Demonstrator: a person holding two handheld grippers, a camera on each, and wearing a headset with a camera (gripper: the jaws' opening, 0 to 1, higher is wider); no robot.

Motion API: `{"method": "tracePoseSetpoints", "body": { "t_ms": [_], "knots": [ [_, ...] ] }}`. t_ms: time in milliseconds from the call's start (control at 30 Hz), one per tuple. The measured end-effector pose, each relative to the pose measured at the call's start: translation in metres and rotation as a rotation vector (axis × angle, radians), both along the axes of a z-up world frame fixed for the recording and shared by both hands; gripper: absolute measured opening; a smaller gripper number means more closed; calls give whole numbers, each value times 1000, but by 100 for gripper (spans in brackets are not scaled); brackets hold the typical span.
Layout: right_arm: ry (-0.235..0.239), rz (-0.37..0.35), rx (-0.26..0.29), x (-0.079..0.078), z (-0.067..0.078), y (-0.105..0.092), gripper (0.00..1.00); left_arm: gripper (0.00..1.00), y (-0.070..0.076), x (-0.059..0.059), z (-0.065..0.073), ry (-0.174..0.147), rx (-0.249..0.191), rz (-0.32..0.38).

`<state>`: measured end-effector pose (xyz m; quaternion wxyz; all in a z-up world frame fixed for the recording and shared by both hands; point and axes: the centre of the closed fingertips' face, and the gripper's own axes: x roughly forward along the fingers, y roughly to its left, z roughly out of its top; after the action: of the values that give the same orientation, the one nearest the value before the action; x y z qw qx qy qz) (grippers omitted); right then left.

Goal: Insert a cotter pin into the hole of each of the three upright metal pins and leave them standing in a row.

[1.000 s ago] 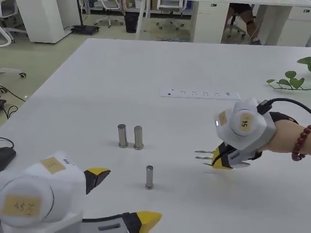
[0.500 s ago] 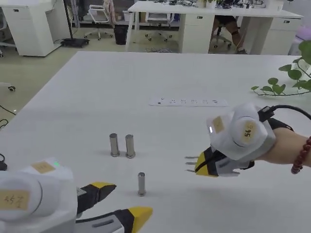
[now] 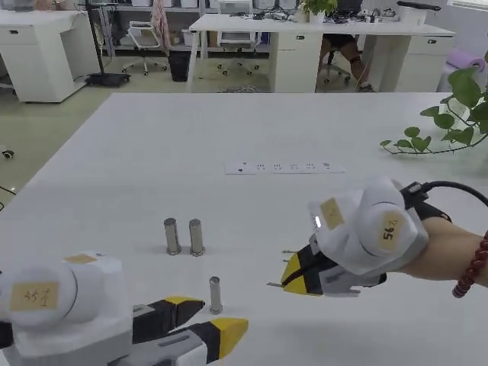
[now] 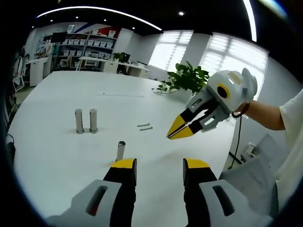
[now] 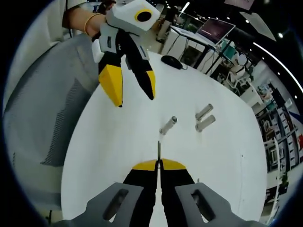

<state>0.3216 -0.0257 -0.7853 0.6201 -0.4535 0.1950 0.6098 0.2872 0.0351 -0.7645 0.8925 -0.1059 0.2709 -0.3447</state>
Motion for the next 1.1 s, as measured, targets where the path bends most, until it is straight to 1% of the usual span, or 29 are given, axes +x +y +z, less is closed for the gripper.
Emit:
{"method": "tracePoseSetpoints", "body": {
  "t_ms": [167,267,367,433,533,633,733,900,1033,1100],
  "knots": [
    [-8,31,16,-12,3,9,2,34,-8,2,1,25,-44,-2],
    [-10,41,28,-16,5,13,2,30,-12,2,0,46,-70,-4],
    [-12,52,35,-20,7,16,2,29,-15,1,0,63,-90,-5],
    [-12,57,38,-23,8,17,2,28,-17,1,1,65,-100,-3],
    [-13,65,50,-27,11,20,2,23,-18,2,2,74,-116,3],
    [-13,65,66,-30,12,23,2,22,-20,2,3,78,-130,3],
    [-9,66,74,-34,12,25,2,21,-22,1,4,78,-133,-2],
    [-7,74,84,-41,13,28,2,16,-26,-1,4,89,-143,-9],
    [-4,73,90,-43,13,30,2,9,-28,-4,4,89,-148,-17],
    [-6,74,92,-44,14,31,2,7,-29,-4,4,91,-149,-20]
  ]
}}
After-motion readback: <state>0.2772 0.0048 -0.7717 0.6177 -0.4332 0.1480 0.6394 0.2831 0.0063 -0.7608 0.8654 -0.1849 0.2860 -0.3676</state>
